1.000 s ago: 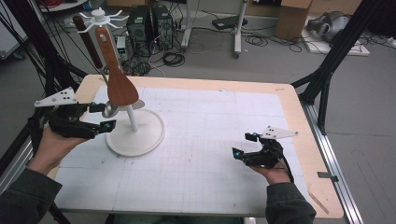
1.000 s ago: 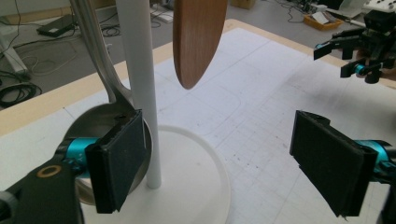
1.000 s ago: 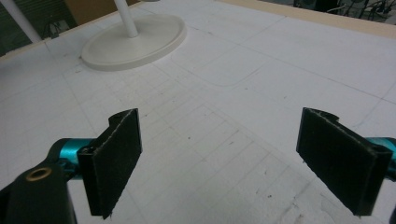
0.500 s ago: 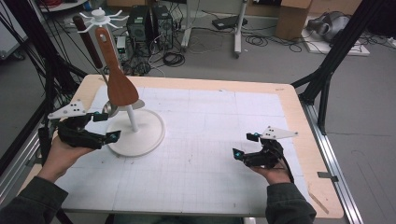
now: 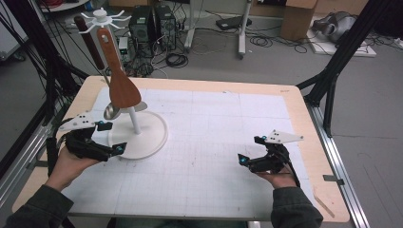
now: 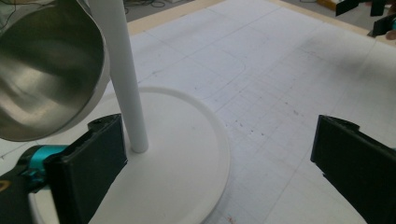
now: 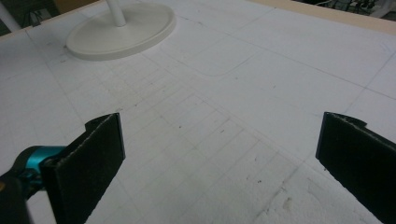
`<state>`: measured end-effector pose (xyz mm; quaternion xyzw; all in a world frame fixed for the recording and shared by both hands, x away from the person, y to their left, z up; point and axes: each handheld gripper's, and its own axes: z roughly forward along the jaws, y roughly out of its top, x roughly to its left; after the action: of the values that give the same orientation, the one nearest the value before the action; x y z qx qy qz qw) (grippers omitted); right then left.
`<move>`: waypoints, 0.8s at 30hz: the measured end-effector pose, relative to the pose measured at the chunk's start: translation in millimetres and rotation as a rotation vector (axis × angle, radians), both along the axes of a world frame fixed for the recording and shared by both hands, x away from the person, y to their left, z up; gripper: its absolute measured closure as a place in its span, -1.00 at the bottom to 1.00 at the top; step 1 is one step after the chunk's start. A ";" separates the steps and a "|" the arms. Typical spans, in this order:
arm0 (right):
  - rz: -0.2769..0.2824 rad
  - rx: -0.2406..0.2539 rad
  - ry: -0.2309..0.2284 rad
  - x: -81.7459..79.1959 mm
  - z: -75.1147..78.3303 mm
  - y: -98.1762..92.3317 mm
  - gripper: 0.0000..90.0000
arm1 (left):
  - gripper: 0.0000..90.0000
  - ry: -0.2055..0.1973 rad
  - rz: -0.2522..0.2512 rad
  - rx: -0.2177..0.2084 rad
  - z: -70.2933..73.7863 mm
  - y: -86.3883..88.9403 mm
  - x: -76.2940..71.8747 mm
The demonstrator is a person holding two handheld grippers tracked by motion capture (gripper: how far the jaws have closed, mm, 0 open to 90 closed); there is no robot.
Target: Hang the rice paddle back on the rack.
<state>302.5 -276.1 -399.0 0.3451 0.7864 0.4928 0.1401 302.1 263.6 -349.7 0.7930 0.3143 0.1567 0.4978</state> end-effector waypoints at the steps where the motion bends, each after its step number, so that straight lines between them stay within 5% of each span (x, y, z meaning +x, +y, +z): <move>1: -0.003 -0.001 0.001 -0.7 0.2 -0.1 -0.99 | -0.94 0.004 -0.007 -0.002 -0.9 -0.3 -0.5; 24: -0.018 -0.011 0.002 -16.6 -1.6 -8.6 -0.99 | -0.96 0.038 0.003 0.040 -39.0 -0.9 -12.1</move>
<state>286.0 -284.6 -400.6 0.3519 0.7860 0.4869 0.1459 290.0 262.7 -388.7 0.8052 0.3217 0.1484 0.4755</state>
